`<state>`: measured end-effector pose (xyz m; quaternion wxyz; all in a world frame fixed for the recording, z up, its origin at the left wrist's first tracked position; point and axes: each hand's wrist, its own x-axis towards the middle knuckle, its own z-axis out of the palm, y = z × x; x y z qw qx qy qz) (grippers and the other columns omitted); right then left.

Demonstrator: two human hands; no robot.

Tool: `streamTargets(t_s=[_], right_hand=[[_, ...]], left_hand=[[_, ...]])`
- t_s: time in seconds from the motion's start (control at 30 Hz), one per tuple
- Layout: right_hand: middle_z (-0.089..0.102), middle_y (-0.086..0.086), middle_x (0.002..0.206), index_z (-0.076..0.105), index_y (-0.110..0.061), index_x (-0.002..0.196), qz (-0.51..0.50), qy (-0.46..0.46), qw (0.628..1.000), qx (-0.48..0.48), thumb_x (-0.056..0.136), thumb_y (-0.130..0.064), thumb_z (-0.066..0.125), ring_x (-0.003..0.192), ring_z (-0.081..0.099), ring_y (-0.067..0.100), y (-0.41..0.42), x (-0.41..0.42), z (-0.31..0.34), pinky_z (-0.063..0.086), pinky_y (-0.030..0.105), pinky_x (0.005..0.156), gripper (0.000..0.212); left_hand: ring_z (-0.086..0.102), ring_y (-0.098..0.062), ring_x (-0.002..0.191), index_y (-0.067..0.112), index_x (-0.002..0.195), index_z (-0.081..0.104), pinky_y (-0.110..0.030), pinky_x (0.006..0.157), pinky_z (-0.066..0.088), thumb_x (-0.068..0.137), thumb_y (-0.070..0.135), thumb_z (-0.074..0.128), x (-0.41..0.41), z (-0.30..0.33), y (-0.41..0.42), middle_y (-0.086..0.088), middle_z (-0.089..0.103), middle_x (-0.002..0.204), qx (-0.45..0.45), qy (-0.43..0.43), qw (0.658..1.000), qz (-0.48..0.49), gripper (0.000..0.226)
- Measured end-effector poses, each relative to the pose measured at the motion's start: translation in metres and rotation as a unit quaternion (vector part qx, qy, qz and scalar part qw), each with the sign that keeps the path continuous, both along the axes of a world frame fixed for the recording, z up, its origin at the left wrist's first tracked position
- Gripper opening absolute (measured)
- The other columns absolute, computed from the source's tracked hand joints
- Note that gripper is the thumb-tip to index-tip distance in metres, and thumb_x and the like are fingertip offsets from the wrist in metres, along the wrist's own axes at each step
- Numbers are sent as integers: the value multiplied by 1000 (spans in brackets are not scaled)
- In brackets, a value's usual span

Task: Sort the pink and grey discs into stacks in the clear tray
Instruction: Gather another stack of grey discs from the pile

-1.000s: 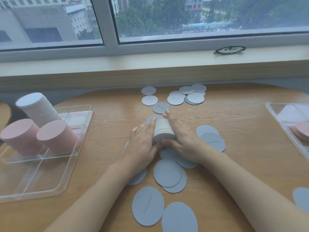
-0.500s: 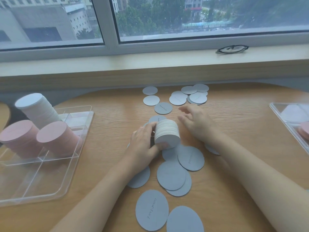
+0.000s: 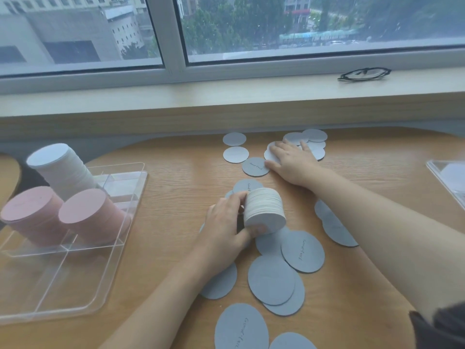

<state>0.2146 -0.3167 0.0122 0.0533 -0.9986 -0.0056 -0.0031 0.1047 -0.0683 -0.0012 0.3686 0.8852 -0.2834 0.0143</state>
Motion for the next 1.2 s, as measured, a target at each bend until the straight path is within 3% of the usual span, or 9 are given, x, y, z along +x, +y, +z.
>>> streamTargets(t_s=[0.13,0.3,0.5,0.63,0.73,0.8,0.9,1.1,1.2], right_hand=[[30,-4,158,38,-24,148,16,-16,1000,8,105,-45,28,149,18,14,-1,-14,-2,-6,46,120,49],[46,-2,138,52,-30,131,39,-21,999,24,98,-36,49,128,39,22,-10,-36,9,23,38,106,34],[41,-2,137,41,-32,142,1,48,999,21,84,-54,65,131,30,23,-21,-58,26,23,41,111,66],[41,-6,120,48,-32,133,-35,80,988,127,72,-51,79,120,37,23,-25,-70,29,37,43,104,71],[44,-7,106,57,-27,116,-36,21,971,234,77,-29,81,104,48,19,-19,-82,29,42,30,81,46],[49,-10,96,58,-25,105,-38,-56,951,300,81,-17,77,96,51,19,-11,-93,27,41,29,74,32],[65,-6,91,62,-21,100,-28,-118,889,441,85,-10,71,88,62,19,6,-113,25,49,32,74,21],[66,-7,82,65,-22,114,34,-117,791,599,89,4,61,78,60,13,36,-135,24,49,24,73,37],[67,1,93,67,-20,114,35,-101,763,637,94,3,54,88,61,18,43,-138,22,53,33,81,34]], left_hand=[[39,9,109,33,132,47,-17,96,25,91,45,70,1,0,0,26,52,112,1,-4,1000,-2,49],[41,8,109,33,131,48,-13,94,23,90,49,67,0,1,0,25,54,114,-2,-5,1000,-5,49],[40,10,109,35,132,49,-22,93,28,90,46,71,0,1,1,27,54,114,-4,7,1000,2,49],[40,11,109,36,132,49,-26,96,31,88,50,70,-1,1,0,29,53,115,-7,17,1000,3,51],[43,4,109,39,132,48,-28,96,34,86,55,68,0,0,1,26,54,116,-8,26,1000,5,53],[42,6,110,37,132,48,-27,96,33,84,57,66,0,0,1,25,55,116,-8,28,1000,5,55],[43,6,108,35,132,49,-27,96,32,81,57,62,-1,0,0,22,56,116,-10,27,1000,3,57],[42,9,108,35,140,46,-29,100,32,83,52,65,-1,1,0,22,57,119,-14,21,1000,5,62],[40,11,103,34,152,35,-28,102,30,88,48,70,-1,2,0,22,53,119,-8,17,1000,6,74]])
